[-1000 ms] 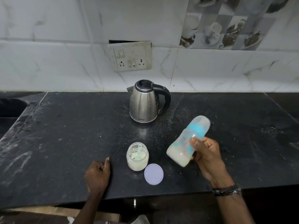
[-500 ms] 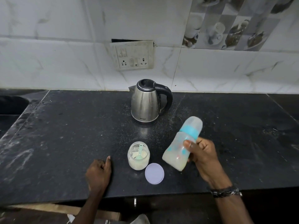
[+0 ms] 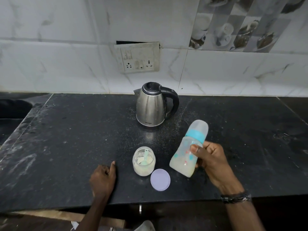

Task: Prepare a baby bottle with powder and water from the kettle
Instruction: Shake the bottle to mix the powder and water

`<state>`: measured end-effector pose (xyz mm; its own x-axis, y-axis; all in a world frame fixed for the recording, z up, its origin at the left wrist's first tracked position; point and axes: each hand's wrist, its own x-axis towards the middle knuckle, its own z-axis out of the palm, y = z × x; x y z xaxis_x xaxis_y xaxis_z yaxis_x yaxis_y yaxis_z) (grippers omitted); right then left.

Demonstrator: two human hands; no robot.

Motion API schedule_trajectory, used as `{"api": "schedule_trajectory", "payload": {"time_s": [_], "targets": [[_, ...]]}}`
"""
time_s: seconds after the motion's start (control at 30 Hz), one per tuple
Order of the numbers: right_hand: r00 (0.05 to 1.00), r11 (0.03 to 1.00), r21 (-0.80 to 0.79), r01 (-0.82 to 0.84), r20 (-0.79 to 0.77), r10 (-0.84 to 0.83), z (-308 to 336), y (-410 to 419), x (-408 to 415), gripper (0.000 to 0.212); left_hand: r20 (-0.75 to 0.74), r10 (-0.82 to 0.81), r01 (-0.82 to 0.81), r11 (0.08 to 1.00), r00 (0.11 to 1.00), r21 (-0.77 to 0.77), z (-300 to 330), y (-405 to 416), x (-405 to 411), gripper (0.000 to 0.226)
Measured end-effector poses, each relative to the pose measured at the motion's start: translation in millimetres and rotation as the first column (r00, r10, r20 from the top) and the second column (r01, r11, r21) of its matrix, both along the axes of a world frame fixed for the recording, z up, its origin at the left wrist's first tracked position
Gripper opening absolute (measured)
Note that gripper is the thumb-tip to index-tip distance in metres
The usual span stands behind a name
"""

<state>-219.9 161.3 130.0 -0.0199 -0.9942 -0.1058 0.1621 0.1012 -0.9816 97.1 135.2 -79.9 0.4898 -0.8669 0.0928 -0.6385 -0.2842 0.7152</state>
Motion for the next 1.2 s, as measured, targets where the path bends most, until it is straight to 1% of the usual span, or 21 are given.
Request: {"api": "schedule_trajectory", "payload": {"time_s": [0.1, 0.13, 0.23, 0.27, 0.3, 0.4, 0.43, 0.5, 0.53, 0.6, 0.67, 0.7, 0.77, 0.8, 0.87, 0.93, 0.97, 1.03, 1.07, 1.17, 1.2], "targets": [[0.955, 0.981, 0.032, 0.192, 0.226, -0.194, 1, -6, -2, 0.052, 0.004, -0.007, 0.007, 1.000, 1.000, -0.006, 1, 0, -2, 0.053], [0.943, 0.974, 0.065, 0.219, 0.244, -0.228, 0, -7, -2, 0.048, -0.001, -0.002, 0.002, 1.000, 1.000, -0.001, 2, 1, -2, 0.053], [0.997, 0.999, 0.015, 0.046, 0.062, -0.047, -4, -2, 3, 0.061, 0.011, -0.012, 0.012, 1.000, 1.000, -0.009, 2, 1, -1, 0.053], [0.998, 0.999, -0.002, 0.044, 0.037, -0.044, -5, 0, 4, 0.063, 0.015, -0.013, 0.013, 1.000, 1.000, -0.013, 2, 1, -1, 0.054], [0.995, 0.997, -0.009, 0.073, 0.066, -0.072, -3, 0, 5, 0.062, 0.016, -0.014, 0.014, 1.000, 1.000, -0.019, 2, 1, -1, 0.054], [0.939, 0.968, 0.086, 0.234, 0.237, -0.248, -7, -7, -3, 0.050, -0.002, -0.008, 0.008, 1.000, 1.000, -0.013, 1, 1, -1, 0.053], [0.958, 0.973, 0.090, 0.211, 0.181, -0.224, -6, -6, -3, 0.052, -0.003, 0.003, -0.003, 1.000, 1.000, -0.002, 2, 1, -1, 0.053], [0.998, 0.999, 0.030, 0.034, 0.046, -0.035, -9, -1, 0, 0.064, 0.002, 0.012, -0.012, 1.000, 1.000, 0.001, 4, 1, -2, 0.053], [1.000, 1.000, 0.010, 0.005, 0.011, -0.005, -10, 3, 3, 0.066, 0.002, 0.010, -0.010, 1.000, 1.000, 0.001, 5, 1, -2, 0.053], [0.990, 0.995, 0.022, 0.097, 0.096, -0.099, -9, 1, -1, 0.062, -0.003, -0.005, 0.005, 1.000, 1.000, -0.007, 6, 1, -3, 0.052], [0.953, 0.975, 0.097, 0.199, 0.212, -0.216, -10, -3, -8, 0.053, -0.017, -0.009, 0.009, 1.000, 1.000, -0.001, 5, 2, -3, 0.053], [0.964, 0.976, 0.115, 0.186, 0.170, -0.204, -10, -3, -9, 0.054, -0.019, -0.005, 0.005, 1.000, 1.000, 0.001, 5, 2, -3, 0.054], [1.000, 0.997, 0.077, 0.007, 0.025, -0.009, -10, 1, -8, 0.065, -0.009, -0.001, 0.001, 1.000, 1.000, -0.014, 6, 2, -3, 0.054], [0.999, 0.998, 0.051, -0.032, -0.011, 0.033, -10, 5, -7, 0.067, -0.011, -0.004, 0.003, 1.000, 1.000, -0.017, 6, 2, -2, 0.053], [0.997, 0.999, 0.028, 0.046, 0.060, -0.048, -8, 3, -10, 0.061, -0.015, -0.007, 0.006, 1.000, 1.000, -0.014, 5, 1, -2, 0.053], [0.974, 0.984, 0.061, 0.165, 0.150, -0.172, -9, -1, -14, 0.047, -0.003, -0.007, 0.007, 1.000, 1.000, 0.005, 2, 1, -2, 0.054], [0.980, 0.984, 0.071, 0.165, 0.100, -0.172, -7, -1, -14, 0.044, 0.005, -0.003, 0.003, 1.000, 1.000, 0.012, 1, 1, -2, 0.054], [0.999, 0.999, 0.029, 0.017, -0.050, -0.015, -9, 1, -11, 0.054, 0.013, 0.013, -0.013, 1.000, 1.000, 0.007, 2, 1, -2, 0.053], [0.997, 0.999, 0.013, -0.035, -0.072, 0.036, -11, 4, -9, 0.057, 0.014, 0.009, -0.009, 1.000, 1.000, 0.009, 2, 1, -2, 0.052], [0.993, 0.997, 0.007, 0.081, 0.087, -0.082, -12, 2, -11, 0.046, 0.004, 0.004, -0.004, 1.000, 1.000, 0.009, 3, 1, -3, 0.053], [0.988, 0.992, 0.019, 0.126, 0.089, -0.128, -13, -1, -13, 0.038, -0.007, 0.005, -0.005, 1.000, 1.000, 0.014, 3, 1, -3, 0.053]]}}
